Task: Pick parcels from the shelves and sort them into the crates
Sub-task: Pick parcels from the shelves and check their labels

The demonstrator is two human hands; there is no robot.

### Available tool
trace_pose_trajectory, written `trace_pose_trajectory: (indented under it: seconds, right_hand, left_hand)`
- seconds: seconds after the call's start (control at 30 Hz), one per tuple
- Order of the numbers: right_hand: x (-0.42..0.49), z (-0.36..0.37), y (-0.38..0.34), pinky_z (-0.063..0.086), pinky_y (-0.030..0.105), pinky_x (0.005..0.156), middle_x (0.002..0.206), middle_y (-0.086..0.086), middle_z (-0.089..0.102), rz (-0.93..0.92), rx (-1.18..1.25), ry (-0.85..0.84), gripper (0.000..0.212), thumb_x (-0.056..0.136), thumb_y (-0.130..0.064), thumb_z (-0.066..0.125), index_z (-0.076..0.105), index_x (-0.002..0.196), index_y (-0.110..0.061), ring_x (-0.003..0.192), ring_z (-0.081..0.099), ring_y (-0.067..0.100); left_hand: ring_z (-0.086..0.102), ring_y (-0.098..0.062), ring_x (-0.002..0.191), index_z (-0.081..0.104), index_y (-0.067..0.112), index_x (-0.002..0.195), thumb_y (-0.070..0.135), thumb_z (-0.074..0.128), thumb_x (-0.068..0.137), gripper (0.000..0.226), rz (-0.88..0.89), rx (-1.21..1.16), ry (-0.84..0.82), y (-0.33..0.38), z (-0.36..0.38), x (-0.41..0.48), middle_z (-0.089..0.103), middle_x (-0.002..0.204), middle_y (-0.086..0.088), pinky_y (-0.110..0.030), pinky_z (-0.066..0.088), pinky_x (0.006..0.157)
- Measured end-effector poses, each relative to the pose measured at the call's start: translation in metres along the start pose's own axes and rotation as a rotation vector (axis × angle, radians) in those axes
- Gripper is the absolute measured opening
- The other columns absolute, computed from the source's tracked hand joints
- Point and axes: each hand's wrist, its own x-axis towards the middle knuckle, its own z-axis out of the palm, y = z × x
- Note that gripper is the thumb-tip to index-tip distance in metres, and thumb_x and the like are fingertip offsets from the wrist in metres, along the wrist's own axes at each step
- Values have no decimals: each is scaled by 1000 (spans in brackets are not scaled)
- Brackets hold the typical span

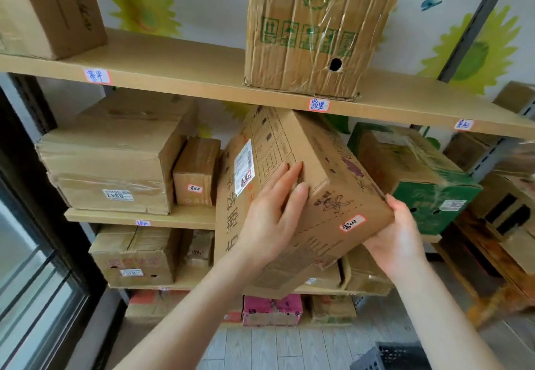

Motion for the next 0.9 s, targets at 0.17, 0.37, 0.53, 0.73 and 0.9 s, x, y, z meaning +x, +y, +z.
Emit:
trace_pose_trajectory:
  seconds: [0.17, 0.37, 0.53, 0.73, 0.9]
  right_hand:
    - [18, -20, -23, 56, 39, 73, 103, 1, 67, -77, -229, 18, 21, 99, -23, 38, 57, 107, -26, 94, 63, 17]
    - [36, -58, -34, 51, 34, 67, 117, 9, 65, -51, -374, 127, 33, 98, -20, 42, 51, 129, -17, 94, 64, 20]
    - [43, -58, -42, 47, 36, 80, 92, 9, 69, -51, -666, 123, 35, 93, -46, 44, 64, 88, -18, 88, 63, 23]
    - [18, -92, -4, 44, 27, 66, 89, -4, 67, -14, -592, -44, 32, 99, -31, 32, 61, 88, -25, 72, 65, 5]
    - [6, -104, 41, 49, 45, 89, 98, 8, 70, 112, -566, -17, 46, 94, -52, 32, 67, 93, -22, 94, 64, 25]
  left_hand:
    - [41, -1, 125, 50, 18, 133, 28, 48, 95, 40, -116, 99, 136, -38, 8, 9, 47, 141, 1, -15, 34, 101]
    - [61, -20, 88, 54, 5, 108, 54, 61, 80, 58, -924, -278, 222, -95, 0, 18, 63, 100, -8, -28, 49, 73]
    - [65, -23, 82, 62, 6, 90, 57, 65, 74, 53, -867, -217, 286, -107, 6, 23, 70, 95, -12, -30, 51, 69]
    - [61, -24, 93, 61, 7, 103, 60, 60, 76, 59, -687, 150, 384, -94, 6, -18, 66, 99, -5, -31, 47, 76]
    - [57, -20, 87, 56, 12, 110, 55, 62, 77, 55, -541, 351, 426, -79, 3, -56, 60, 93, 2, -33, 48, 78]
